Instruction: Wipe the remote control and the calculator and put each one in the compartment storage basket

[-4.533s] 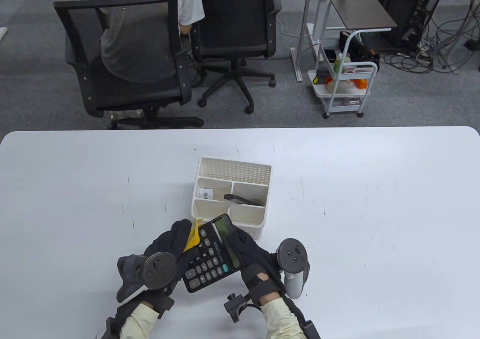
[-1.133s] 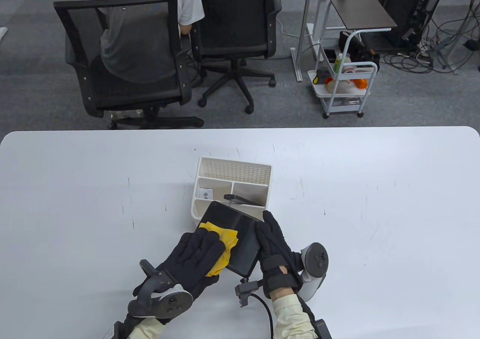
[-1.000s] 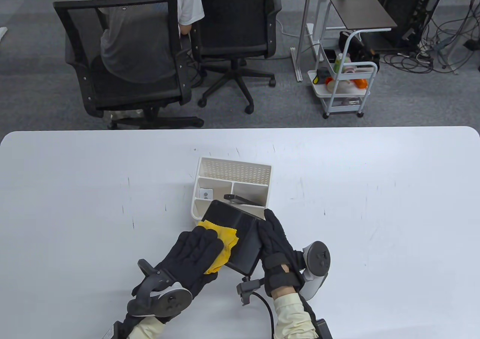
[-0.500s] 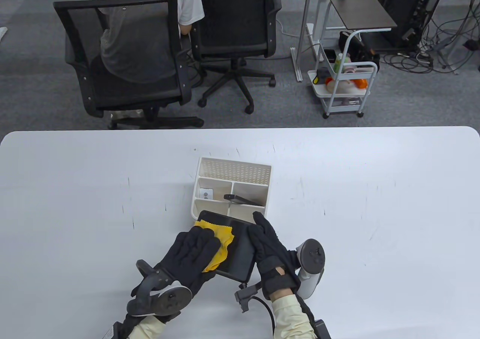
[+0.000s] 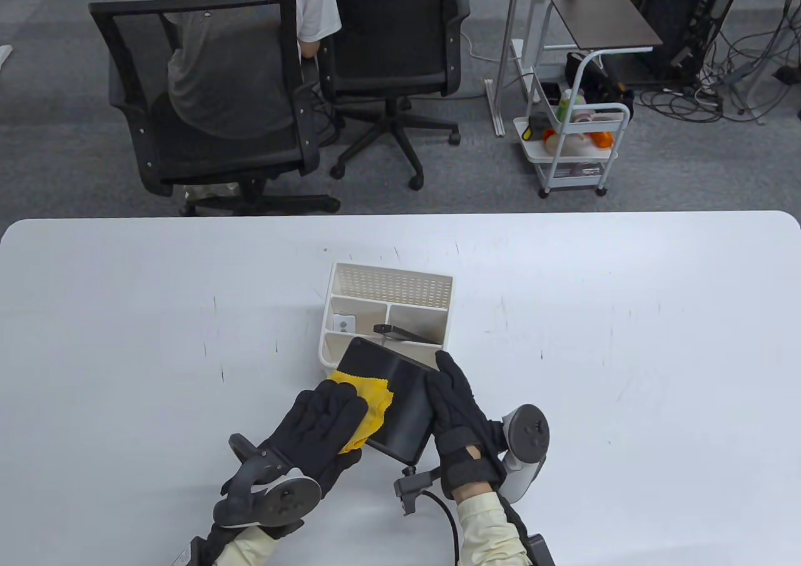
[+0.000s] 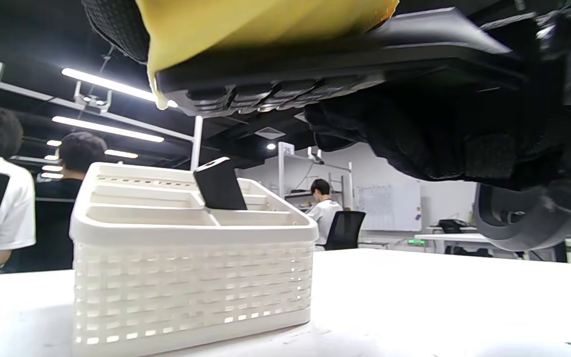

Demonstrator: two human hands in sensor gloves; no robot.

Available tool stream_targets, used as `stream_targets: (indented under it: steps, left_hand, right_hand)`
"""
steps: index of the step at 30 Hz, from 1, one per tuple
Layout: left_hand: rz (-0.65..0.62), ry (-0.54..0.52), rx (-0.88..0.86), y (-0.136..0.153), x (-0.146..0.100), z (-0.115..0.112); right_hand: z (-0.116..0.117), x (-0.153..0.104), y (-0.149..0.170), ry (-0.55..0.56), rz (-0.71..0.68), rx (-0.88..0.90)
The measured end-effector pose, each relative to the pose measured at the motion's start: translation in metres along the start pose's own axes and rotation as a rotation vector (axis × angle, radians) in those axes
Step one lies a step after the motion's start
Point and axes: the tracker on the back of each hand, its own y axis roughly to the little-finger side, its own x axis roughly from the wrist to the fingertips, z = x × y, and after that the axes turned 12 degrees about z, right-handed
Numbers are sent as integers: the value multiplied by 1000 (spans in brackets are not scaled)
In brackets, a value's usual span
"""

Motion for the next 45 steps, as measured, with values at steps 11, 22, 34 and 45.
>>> stream_targets:
  steps: [11,22,34,45]
  left_hand:
    - [104,45,-31,15,1,4]
    - [129,107,-268,5,4,11]
    - [170,116,-258,22,5,7]
    - [204,130,-235,32,5,3]
  right_hand:
    - [24,-1,0,-169,0,-135]
    - [32,-2,1,-213,-7,-187]
    - [39,-1,3,-254,-26,-280]
    - [39,0,3,-242,-33,-281]
